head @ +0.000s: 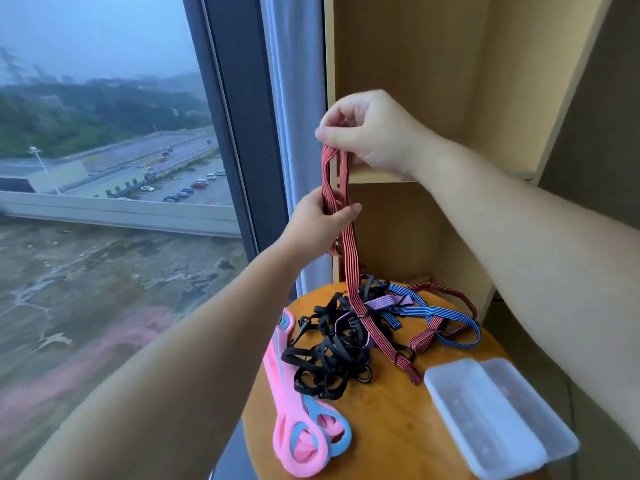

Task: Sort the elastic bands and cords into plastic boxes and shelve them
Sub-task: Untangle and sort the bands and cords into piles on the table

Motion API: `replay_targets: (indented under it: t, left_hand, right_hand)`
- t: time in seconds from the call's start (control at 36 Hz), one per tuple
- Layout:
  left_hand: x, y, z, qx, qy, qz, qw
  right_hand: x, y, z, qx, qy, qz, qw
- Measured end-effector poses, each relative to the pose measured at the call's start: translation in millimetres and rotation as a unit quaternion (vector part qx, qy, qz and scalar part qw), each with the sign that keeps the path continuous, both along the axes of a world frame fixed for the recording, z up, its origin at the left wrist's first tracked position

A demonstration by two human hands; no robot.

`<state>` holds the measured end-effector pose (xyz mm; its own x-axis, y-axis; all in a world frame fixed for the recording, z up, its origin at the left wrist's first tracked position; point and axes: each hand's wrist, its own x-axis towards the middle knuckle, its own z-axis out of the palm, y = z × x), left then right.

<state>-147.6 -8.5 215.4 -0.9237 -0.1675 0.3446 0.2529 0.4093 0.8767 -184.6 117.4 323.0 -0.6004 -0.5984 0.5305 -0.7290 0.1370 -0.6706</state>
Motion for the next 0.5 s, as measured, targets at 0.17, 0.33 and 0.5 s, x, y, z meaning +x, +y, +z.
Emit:
replay_targets:
  t: [0.17,0.33,0.5]
  left_hand:
    - [13,0,30,0.020,0.055,0.029,0.998]
    - [19,-6,49,0.048,0.082,0.060,0.994]
    - [27,0,59,0.044,0.105,0.063,0.992]
  right_hand:
    - [4,6,3,-0.113,-0.045,-0.034,0.992]
    - [0,35,-84,0.039,-0.180,-0.081,0.980]
    - [8,21,-143,0.132,-0.189,-0.048,0.972]
